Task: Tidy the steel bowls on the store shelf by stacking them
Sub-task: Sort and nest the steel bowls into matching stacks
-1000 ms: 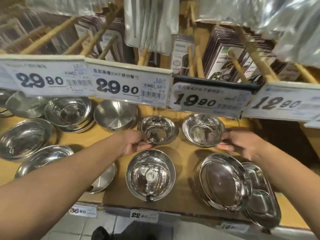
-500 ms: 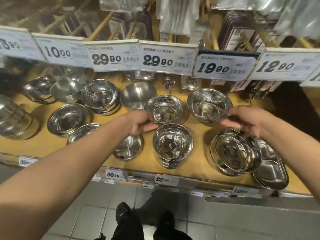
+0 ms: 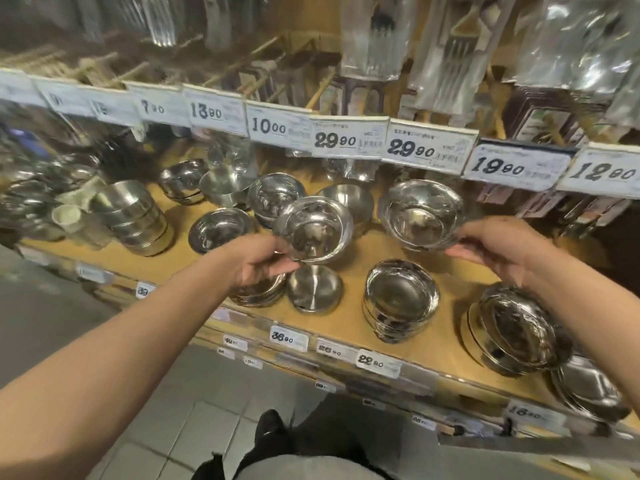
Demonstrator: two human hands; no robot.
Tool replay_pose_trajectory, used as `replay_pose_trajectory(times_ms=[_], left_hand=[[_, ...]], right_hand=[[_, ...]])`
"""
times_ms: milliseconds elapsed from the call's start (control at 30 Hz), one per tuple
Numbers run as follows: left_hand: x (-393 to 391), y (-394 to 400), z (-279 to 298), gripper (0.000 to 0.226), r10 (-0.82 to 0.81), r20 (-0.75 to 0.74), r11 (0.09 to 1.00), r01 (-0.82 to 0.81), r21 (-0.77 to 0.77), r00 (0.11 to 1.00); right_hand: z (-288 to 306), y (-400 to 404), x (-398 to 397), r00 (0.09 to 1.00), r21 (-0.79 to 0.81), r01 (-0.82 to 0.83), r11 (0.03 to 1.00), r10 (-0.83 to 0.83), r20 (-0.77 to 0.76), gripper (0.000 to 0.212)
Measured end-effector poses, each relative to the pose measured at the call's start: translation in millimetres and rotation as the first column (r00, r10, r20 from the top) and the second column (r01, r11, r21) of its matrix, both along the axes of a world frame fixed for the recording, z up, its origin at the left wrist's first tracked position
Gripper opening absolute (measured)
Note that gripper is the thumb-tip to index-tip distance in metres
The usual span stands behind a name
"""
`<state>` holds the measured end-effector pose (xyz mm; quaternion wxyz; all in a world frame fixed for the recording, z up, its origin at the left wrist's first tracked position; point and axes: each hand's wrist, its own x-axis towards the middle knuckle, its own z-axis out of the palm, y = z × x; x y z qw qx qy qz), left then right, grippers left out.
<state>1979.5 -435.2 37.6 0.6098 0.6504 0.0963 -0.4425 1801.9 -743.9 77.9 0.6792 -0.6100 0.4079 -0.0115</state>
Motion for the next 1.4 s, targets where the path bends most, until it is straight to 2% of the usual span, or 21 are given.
replay_pose_trajectory(times_ms=[133, 433, 633, 733, 833, 867, 1033, 1133, 1267, 1400], left_hand=[[-0.5, 56.3, 14.7, 0.015, 0.119, 0.023, 0.993, -0.119, -0.009, 0.993], [27.4, 175.9, 17.4, 0.012, 0.291, 0.034, 0.957, -0.291, -0.018, 0.956], [77.0, 240.6, 4.5, 0.009, 0.351, 0.050, 0.935, -0.352, 0.031, 0.935], [100.9, 254.9, -1.6, 0.011, 0.324, 0.048, 0.945, -0.326, 0.037, 0.945], [120.3, 255.4, -6.3, 0.016, 0.253, 0.018, 0.967, -0.253, 0.011, 0.967], [125.9, 253.4, -7.5, 0.015, 0.235, 0.008, 0.972, -0.235, 0.009, 0.972], [145.6, 239.5, -17.9, 0.014, 0.123, -0.028, 0.992, -0.122, 0.019, 0.992], [149.6, 227.7, -26.8, 0.011, 0.030, -0.033, 1.000, -0.030, 0.000, 0.999], [146.6, 211.5, -37.1, 0.011, -0.112, -0.043, 0.994, 0.111, -0.019, 0.993], [144.0, 199.2, -37.0, 0.011, -0.134, -0.016, 0.990, 0.134, -0.034, 0.991]], right_hand=[[11.5, 39.5, 26.7, 0.995, 0.081, -0.067, 0.994, 0.060, 0.077, 0.007], [14.4, 144.6, 91.5, 0.976, 0.108, -0.214, 0.971, 0.208, 0.063, 0.013], [-8.4, 199.3, 141.0, 0.993, 0.122, -0.088, 0.989, 0.078, 0.085, 0.013], [-17.8, 228.0, 162.5, 0.997, 0.099, -0.028, 0.995, 0.021, 0.068, 0.013], [-23.8, 252.4, 177.5, 0.998, 0.090, 0.000, 0.996, -0.006, 0.066, 0.041], [-25.8, 258.2, 180.4, 0.997, 0.093, 0.028, 0.995, -0.035, 0.073, 0.042], [-36.1, 282.2, 167.8, 0.984, 0.143, 0.165, 0.976, -0.172, 0.041, 0.017], [-34.5, 287.2, 161.2, 0.976, 0.168, 0.204, 0.965, -0.214, 0.049, 0.020], [-26.4, 291.8, 167.6, 0.980, 0.154, 0.174, 0.973, -0.187, 0.075, 0.023], [-21.2, 303.5, 178.3, 0.982, 0.127, 0.146, 0.981, -0.160, 0.101, 0.021]])
